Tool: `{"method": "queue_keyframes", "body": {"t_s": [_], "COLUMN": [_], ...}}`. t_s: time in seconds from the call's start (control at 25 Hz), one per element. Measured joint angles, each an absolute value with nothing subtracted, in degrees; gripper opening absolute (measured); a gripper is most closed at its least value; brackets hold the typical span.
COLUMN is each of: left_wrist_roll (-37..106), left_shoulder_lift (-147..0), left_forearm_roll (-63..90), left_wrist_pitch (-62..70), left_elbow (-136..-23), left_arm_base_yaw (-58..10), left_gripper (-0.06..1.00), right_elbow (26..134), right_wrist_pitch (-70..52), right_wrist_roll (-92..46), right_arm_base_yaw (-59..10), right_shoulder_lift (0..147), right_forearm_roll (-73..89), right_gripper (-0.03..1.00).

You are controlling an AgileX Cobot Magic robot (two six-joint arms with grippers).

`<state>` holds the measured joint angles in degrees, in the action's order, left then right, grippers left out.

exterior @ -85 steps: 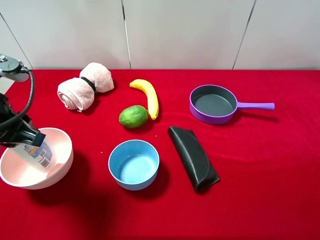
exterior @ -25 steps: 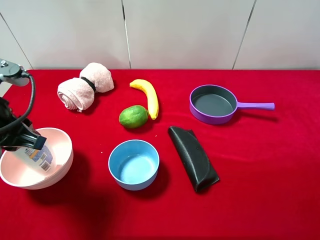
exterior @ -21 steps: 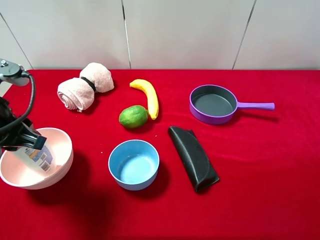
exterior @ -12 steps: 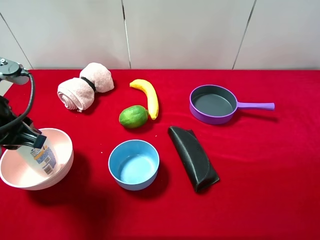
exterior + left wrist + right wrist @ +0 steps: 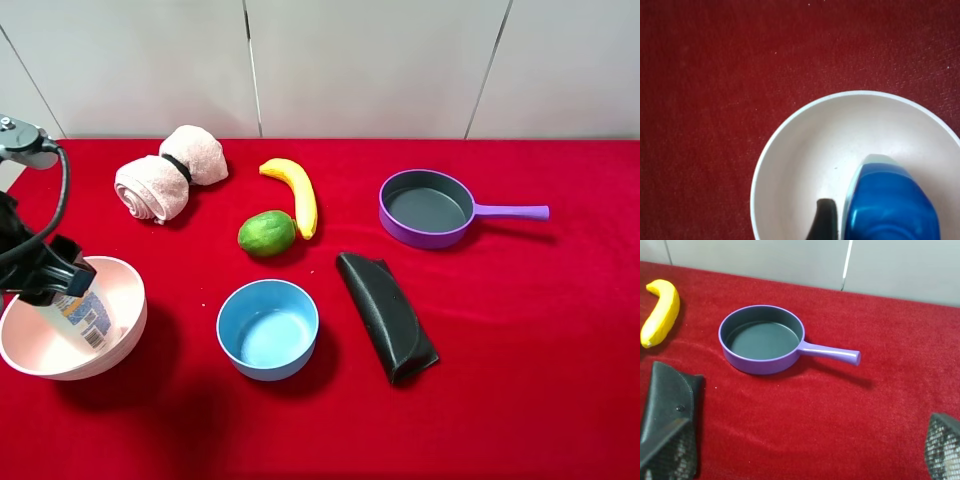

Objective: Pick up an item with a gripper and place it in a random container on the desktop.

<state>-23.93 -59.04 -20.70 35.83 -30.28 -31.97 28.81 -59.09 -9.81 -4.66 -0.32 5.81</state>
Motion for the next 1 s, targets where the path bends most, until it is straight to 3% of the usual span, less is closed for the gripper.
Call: {"method": "queue_keyframes", "body": {"t_s": [0.36,1.0], "left_wrist_roll": [-23.93,-23.93], "left_shoulder_lift": [-59.04,-59.04], "left_forearm_roll": [-20.70,-20.70], "left_wrist_pitch": [35.83,36.09], "left_elbow": [-30.28,-31.00], "left_arm_base_yaw": [-31.97,-31.97], "left_gripper": [0.92,0.99], "right_elbow": [28.81,28.81], "right_wrist_pitch": [-59.09,-59.09], "right_wrist_roll": [-9.81,-9.81], "right_arm_base_yaw": [-4.66,-4.66], "right_shoulder_lift": [-0.32,-0.32], "right_forearm_roll": [5.81,5.81], "right_gripper": [0.69,0.69]}}
